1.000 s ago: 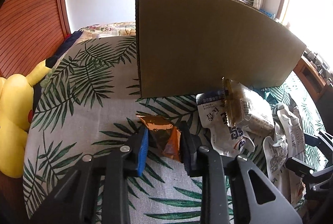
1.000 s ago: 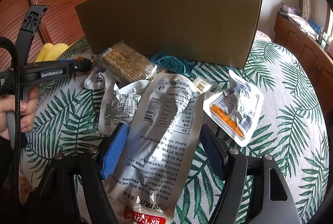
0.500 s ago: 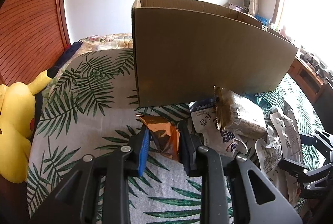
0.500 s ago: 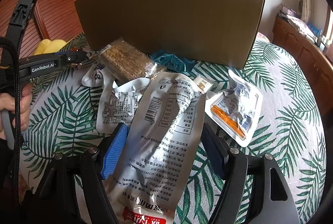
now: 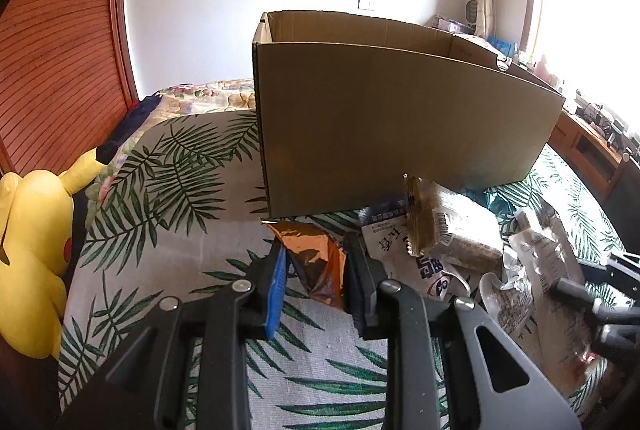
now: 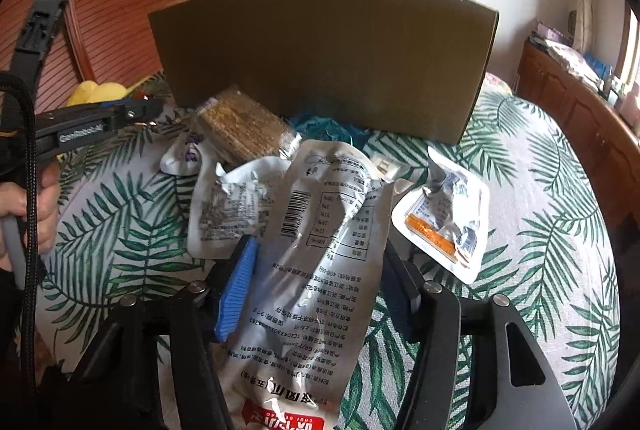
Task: Organize snacks
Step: 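Grasp the copper foil packet with the left tool while the right tool grasps a white printed bag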
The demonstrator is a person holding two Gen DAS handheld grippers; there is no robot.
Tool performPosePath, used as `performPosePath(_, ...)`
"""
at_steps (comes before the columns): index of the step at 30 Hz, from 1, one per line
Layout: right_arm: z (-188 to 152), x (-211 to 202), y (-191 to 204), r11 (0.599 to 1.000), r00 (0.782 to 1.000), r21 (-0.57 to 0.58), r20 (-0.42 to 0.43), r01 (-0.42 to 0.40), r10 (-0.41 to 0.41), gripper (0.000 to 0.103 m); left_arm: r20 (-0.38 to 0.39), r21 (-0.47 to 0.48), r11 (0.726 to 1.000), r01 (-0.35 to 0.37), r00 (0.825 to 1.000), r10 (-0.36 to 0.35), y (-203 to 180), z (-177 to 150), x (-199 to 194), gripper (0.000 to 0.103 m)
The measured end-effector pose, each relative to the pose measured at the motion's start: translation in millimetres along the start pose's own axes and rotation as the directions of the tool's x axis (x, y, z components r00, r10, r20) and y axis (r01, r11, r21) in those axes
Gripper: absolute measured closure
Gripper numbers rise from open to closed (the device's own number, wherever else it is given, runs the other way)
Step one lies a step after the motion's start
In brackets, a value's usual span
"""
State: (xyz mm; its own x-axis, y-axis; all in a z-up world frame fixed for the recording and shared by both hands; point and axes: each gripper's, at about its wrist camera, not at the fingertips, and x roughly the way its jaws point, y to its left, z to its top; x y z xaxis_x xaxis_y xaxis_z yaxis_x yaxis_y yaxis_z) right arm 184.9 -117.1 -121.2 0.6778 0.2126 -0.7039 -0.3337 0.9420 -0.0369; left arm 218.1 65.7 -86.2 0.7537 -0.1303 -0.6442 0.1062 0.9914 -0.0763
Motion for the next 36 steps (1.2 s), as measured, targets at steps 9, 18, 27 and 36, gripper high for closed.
performPosePath(9,4,-3,-14,0.995,0.997,0.072,0.013,-0.070,0.070,0.080,0.002,0.007,1.000,-0.004,1.000,0.004,-3,0,0,0.078)
performPosePath(18,7,-13,-8,0.994,0.995,0.045,0.023,-0.102,0.101,0.084,0.002,0.018,1.000,-0.015,1.000,0.015,-7,0,-1,0.078)
performPosePath(27,12,4,-18,0.986,0.990,0.102,-0.030,-0.135,0.138,0.073,0.003,0.020,1.000,-0.015,1.000,0.015,-8,0,-2,0.078)
performPosePath(36,21,23,-24,0.966,0.969,0.141,-0.085,-0.219,0.232,0.061,0.001,0.026,1.000,-0.015,1.000,0.015,-8,1,-2,0.078)
